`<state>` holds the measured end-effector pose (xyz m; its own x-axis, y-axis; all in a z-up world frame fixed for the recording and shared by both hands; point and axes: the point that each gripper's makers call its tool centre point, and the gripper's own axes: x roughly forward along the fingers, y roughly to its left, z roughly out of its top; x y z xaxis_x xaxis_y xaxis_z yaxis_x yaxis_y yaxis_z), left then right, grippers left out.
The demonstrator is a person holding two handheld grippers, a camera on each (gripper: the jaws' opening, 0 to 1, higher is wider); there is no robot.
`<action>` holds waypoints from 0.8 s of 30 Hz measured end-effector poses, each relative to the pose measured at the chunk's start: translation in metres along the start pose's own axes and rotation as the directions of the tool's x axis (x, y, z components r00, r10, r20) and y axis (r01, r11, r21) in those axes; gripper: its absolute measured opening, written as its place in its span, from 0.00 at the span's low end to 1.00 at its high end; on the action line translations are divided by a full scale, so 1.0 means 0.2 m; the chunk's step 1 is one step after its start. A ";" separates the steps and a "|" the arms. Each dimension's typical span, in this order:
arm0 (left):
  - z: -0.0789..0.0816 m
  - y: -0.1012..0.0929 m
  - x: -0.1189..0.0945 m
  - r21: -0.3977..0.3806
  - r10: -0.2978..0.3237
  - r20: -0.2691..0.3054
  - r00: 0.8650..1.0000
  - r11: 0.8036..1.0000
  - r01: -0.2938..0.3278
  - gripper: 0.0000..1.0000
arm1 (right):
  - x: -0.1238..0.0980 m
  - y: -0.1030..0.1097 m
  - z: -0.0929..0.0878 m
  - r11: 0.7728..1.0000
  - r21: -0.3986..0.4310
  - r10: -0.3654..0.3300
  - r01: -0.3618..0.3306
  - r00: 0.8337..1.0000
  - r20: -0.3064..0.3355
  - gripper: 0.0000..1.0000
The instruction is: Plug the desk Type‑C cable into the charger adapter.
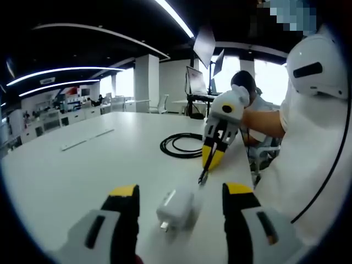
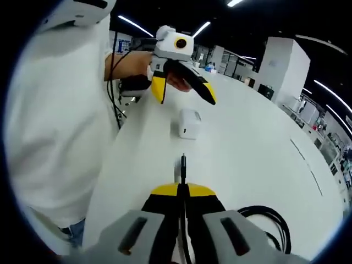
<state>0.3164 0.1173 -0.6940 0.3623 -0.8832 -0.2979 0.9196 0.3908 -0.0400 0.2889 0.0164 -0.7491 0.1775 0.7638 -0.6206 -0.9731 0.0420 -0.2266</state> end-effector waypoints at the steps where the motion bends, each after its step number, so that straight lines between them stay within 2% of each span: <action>1: 0.00 0.00 0.00 0.000 0.000 0.000 1.000 1.000 0.000 0.60 | 0.00 0.00 0.01 1.000 -0.010 -0.003 0.003 1.000 -0.004 0.01; 6: 0.00 0.00 0.00 -0.001 -0.001 -0.001 1.000 1.000 0.001 0.60 | -0.03 -0.02 0.01 0.999 -0.045 -0.007 0.006 1.000 -0.024 0.01; 15: -0.01 -0.01 0.00 0.000 -0.001 -0.003 1.000 1.000 0.001 0.60 | -0.04 -0.04 0.00 0.991 -0.133 -0.016 0.002 0.995 -0.100 0.01; 24: -0.01 -0.01 0.00 0.001 0.001 -0.003 1.000 1.000 -0.001 0.60 | -0.04 -0.03 0.00 0.988 -0.157 -0.005 -0.014 0.992 -0.123 0.01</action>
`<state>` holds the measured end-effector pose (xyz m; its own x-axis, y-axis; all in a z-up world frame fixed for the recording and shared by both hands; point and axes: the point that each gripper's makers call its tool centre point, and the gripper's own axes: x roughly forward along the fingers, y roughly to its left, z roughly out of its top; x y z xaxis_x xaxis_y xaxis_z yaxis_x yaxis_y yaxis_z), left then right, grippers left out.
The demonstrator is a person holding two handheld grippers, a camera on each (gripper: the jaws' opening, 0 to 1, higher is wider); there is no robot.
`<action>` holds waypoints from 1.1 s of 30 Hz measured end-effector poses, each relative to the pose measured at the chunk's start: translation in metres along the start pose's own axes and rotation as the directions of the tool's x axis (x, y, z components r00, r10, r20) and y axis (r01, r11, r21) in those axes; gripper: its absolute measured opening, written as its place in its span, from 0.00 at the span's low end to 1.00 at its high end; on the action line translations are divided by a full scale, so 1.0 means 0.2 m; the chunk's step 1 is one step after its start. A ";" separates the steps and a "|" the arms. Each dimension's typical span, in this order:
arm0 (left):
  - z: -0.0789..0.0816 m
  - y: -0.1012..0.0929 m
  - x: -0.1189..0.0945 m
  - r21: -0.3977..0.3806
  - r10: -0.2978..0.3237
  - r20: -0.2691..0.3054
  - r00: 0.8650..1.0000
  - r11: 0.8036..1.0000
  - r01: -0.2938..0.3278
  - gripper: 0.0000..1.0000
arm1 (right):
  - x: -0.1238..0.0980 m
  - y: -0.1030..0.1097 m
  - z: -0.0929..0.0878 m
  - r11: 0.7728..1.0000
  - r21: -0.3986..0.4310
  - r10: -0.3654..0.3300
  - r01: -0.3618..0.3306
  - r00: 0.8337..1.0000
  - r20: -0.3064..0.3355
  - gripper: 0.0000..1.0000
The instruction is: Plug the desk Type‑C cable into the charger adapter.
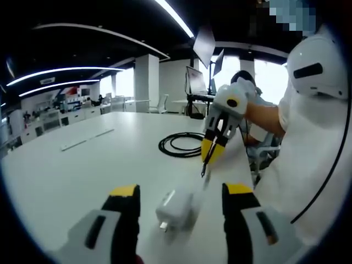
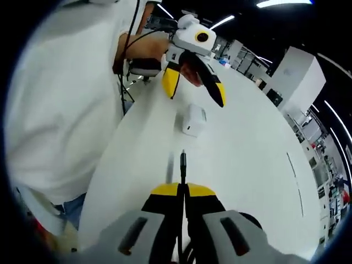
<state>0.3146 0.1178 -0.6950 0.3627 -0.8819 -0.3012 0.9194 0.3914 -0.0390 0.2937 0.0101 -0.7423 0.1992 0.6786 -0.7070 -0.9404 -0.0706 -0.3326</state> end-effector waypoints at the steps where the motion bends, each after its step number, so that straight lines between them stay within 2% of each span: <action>1: 0.00 0.00 0.00 0.001 0.000 -0.003 1.000 1.000 0.000 0.60 | 0.00 0.00 0.00 1.000 -0.012 0.000 -0.001 1.000 -0.009 0.01; 12: 0.00 0.00 0.00 0.007 0.001 -0.012 1.000 1.000 -0.001 0.59 | 0.01 0.01 0.02 0.998 -0.069 0.008 -0.010 0.999 -0.040 0.01; 17: -0.02 0.00 0.00 0.024 -0.001 -0.040 0.999 1.000 0.002 0.56 | 0.01 0.00 0.03 0.996 -0.092 0.008 -0.012 0.999 -0.050 0.01; 33: -0.03 0.00 0.00 0.042 -0.010 -0.062 0.998 0.999 0.013 0.54 | 0.01 0.00 0.03 0.994 -0.109 0.013 -0.021 0.998 -0.068 0.01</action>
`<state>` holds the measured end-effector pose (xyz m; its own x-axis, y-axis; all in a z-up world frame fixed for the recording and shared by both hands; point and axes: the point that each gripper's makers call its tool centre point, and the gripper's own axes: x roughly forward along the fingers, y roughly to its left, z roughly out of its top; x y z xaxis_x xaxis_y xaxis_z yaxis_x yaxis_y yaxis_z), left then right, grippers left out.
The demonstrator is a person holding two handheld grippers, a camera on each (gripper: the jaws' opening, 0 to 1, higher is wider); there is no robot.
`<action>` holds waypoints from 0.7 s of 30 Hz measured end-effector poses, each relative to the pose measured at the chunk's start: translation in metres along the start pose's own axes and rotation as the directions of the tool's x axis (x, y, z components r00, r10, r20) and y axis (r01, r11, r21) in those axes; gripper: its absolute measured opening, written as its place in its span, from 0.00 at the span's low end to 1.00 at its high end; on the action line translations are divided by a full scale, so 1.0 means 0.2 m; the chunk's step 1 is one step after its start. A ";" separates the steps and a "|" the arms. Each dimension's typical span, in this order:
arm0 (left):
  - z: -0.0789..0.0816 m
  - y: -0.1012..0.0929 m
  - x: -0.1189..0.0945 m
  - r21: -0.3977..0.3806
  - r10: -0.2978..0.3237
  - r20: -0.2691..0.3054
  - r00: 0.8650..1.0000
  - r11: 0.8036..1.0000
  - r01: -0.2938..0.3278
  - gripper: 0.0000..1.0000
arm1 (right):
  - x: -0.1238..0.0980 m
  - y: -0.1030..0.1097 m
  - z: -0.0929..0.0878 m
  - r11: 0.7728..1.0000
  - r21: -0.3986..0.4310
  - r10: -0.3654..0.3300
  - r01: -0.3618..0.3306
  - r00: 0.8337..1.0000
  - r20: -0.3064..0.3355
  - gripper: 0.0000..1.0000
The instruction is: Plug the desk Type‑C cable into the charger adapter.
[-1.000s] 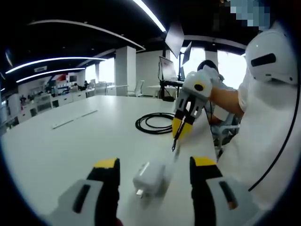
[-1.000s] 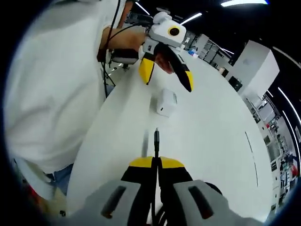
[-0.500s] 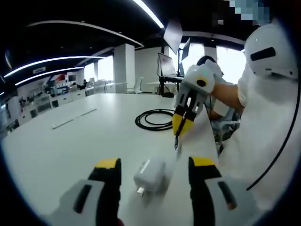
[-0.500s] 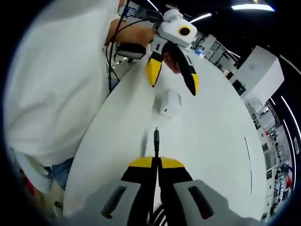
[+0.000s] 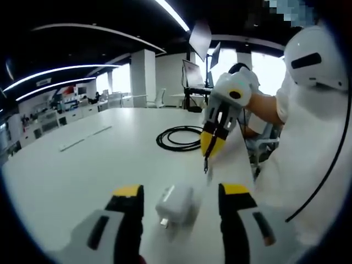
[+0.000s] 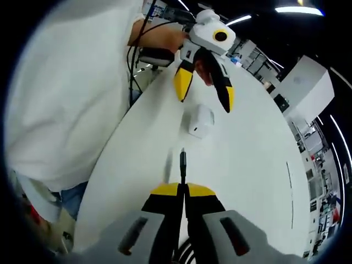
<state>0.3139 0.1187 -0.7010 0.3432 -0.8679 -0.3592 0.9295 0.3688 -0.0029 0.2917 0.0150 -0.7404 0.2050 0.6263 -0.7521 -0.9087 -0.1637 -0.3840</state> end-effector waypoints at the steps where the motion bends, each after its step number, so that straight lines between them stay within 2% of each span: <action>1: 0.00 0.00 0.00 0.005 0.002 -0.006 1.000 1.000 -0.002 0.54 | 0.00 0.00 0.00 1.000 0.000 -0.001 0.001 1.000 0.000 0.01; 6: -0.03 0.00 0.01 0.033 0.004 -0.035 0.999 0.999 -0.003 0.52 | 0.00 -0.01 0.00 1.000 0.001 -0.001 0.001 1.000 -0.002 0.01; 10: -0.03 0.00 0.01 0.032 0.003 -0.037 0.999 0.999 -0.002 0.52 | 0.00 -0.01 -0.01 1.000 0.004 -0.003 0.003 1.000 -0.002 0.01; 12: -0.03 0.00 0.01 0.037 0.007 -0.038 0.999 0.999 -0.006 0.49 | 0.00 -0.01 -0.01 1.000 0.003 -0.003 0.003 1.000 -0.002 0.01; 14: -0.03 0.01 0.01 0.049 0.006 -0.042 0.999 0.999 -0.004 0.41 | 0.00 -0.01 -0.01 1.000 0.007 -0.003 0.003 1.000 0.001 0.01; 15: -0.03 0.00 0.01 0.057 -0.001 -0.043 0.999 0.998 0.003 0.40 | 0.00 -0.01 -0.01 1.000 0.007 -0.004 0.004 1.000 0.001 0.01; 21: -0.04 0.01 0.01 0.052 0.003 -0.057 0.998 0.999 -0.001 0.43 | -0.01 -0.01 -0.01 1.000 0.009 -0.006 0.006 1.000 0.003 0.01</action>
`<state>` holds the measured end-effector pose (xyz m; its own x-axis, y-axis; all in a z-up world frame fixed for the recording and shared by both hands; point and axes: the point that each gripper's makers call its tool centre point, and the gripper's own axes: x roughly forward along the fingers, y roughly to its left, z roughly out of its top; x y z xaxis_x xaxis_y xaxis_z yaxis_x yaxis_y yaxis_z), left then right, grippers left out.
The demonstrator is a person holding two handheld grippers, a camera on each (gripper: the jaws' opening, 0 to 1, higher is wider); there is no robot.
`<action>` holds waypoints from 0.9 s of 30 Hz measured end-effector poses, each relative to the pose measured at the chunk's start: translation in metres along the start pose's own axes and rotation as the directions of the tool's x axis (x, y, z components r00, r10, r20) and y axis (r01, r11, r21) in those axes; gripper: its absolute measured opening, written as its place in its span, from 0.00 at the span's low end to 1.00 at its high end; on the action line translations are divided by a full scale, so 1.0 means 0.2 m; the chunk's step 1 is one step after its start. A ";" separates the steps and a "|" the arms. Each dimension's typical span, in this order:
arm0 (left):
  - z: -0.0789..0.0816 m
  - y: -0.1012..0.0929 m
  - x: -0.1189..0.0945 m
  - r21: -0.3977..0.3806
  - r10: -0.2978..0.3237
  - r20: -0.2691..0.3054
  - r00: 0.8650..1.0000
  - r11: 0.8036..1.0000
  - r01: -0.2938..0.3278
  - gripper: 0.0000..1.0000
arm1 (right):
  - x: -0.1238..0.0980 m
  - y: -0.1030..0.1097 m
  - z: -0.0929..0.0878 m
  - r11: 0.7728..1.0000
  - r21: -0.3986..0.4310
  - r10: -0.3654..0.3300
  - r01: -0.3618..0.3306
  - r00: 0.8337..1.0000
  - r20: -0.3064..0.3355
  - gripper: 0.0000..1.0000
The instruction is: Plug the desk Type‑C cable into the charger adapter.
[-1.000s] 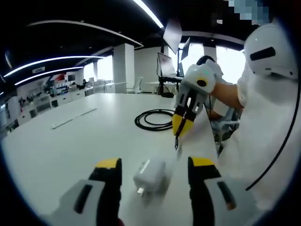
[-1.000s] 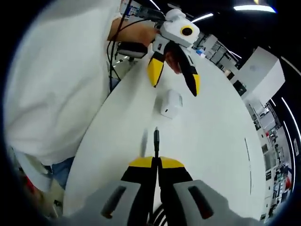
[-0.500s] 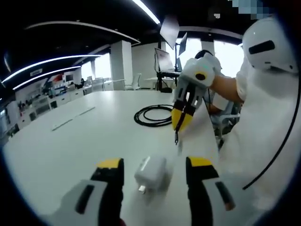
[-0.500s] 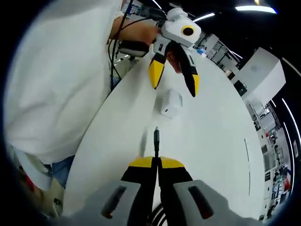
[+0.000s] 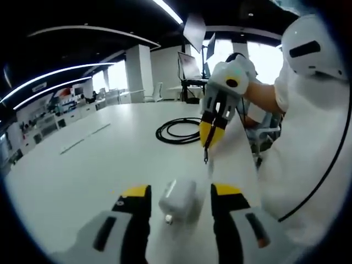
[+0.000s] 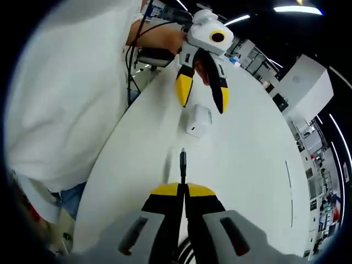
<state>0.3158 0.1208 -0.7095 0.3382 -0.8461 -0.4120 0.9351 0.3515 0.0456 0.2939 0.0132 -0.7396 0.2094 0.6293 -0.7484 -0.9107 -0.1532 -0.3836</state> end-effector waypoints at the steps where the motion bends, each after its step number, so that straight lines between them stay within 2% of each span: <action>1: 0.00 0.00 0.00 0.001 0.000 0.000 1.000 1.000 0.000 0.43 | 0.00 0.00 0.00 1.000 0.000 -0.001 0.001 1.000 0.000 0.01; 4: 0.00 0.01 0.00 0.008 -0.001 -0.008 1.000 1.000 0.001 0.42 | 0.00 0.00 0.00 1.000 0.002 -0.001 0.001 1.000 0.000 0.01; 7: -0.03 0.02 0.02 0.050 0.006 -0.050 0.999 0.999 -0.003 0.40 | 0.00 0.00 0.00 1.000 0.005 -0.002 0.002 1.000 0.001 0.01; 11: -0.04 0.01 0.02 0.067 -0.003 -0.076 0.997 0.998 0.008 0.38 | 0.00 0.00 -0.01 1.000 0.005 -0.003 0.003 1.000 -0.001 0.01; 16: -0.03 0.01 0.03 0.076 -0.015 -0.088 0.996 0.997 0.021 0.38 | -0.01 0.00 -0.01 1.000 0.008 -0.004 0.004 1.000 0.000 0.01; 27: -0.05 0.00 0.06 0.142 -0.051 -0.188 0.981 0.987 0.079 0.34 | -0.01 0.01 -0.01 1.000 0.012 -0.002 0.002 1.000 -0.003 0.01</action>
<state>0.3187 0.1153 -0.7226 0.2640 -0.7725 -0.5776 0.9643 0.2235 0.1418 0.2924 0.0109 -0.7397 0.2123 0.6273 -0.7493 -0.9145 -0.1428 -0.3786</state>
